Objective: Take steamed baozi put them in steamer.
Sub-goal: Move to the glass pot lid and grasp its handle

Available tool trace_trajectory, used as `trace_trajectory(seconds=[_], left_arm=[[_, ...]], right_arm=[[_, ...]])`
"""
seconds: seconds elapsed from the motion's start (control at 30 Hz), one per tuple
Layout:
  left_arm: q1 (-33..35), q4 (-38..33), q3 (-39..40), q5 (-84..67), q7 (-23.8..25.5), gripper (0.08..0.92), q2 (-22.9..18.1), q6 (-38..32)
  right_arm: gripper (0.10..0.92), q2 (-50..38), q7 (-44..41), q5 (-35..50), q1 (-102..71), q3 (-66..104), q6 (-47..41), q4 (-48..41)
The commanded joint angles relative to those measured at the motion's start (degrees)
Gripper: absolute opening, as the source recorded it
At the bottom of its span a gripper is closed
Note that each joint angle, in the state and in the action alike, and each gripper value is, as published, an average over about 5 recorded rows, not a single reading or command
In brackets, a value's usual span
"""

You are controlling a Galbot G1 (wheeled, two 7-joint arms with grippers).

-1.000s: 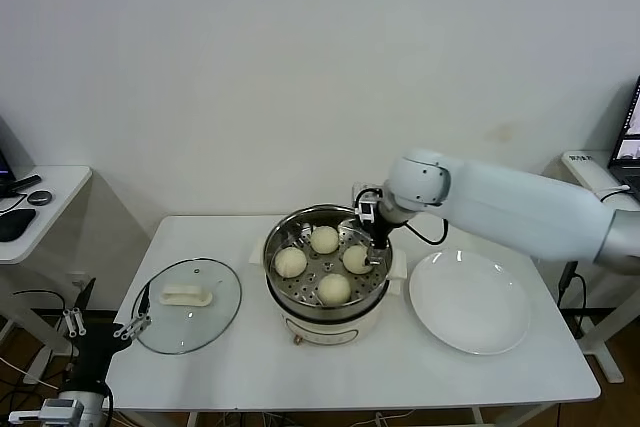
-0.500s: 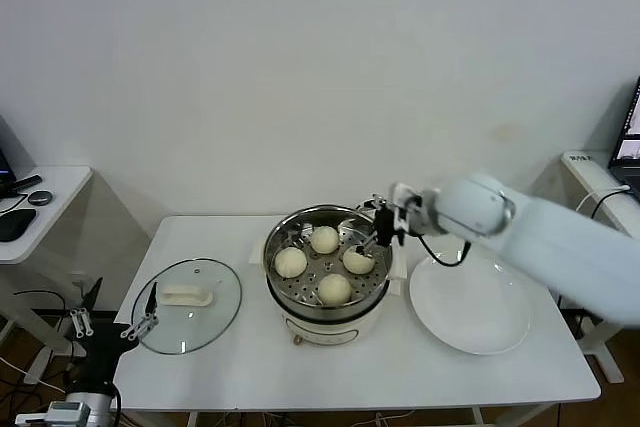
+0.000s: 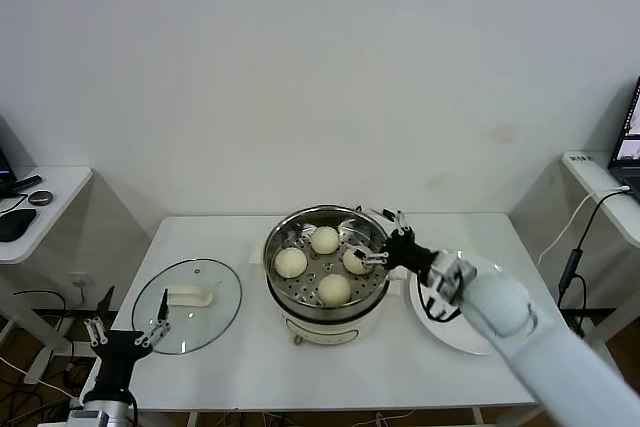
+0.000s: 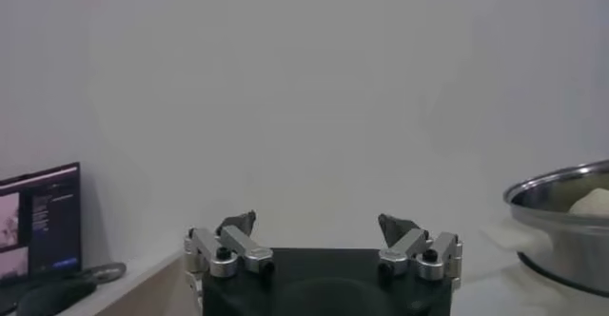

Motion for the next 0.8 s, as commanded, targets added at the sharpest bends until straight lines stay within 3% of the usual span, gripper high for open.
trace_trajectory(seconds=[0.03,0.3,0.53,0.8], left_arm=[[-0.19,2.42,2.28,10.66,-3.74,0.823,-1.56,-1.56],[-2.71,11.69,1.41,45.44,-13.41,0.823,1.29,-0.52],[-9.95,22.58,1.15,70.61,-14.5,0.823,8.21,-1.17],[-22.92,36.98,6.56,79.68,-14.85,0.823,13.13,-1.96]], right_arm=[[0.823,25.5,0.36,-13.67,-28.39,31.45,16.09,4.2],[0.823,30.21,2.67,-4.38,-36.1,41.08,16.14,5.79],[0.823,28.91,5.76,0.37,-38.11,49.17,14.08,3.77],[0.823,29.28,6.48,0.85,-39.32,51.1,13.52,2.52]])
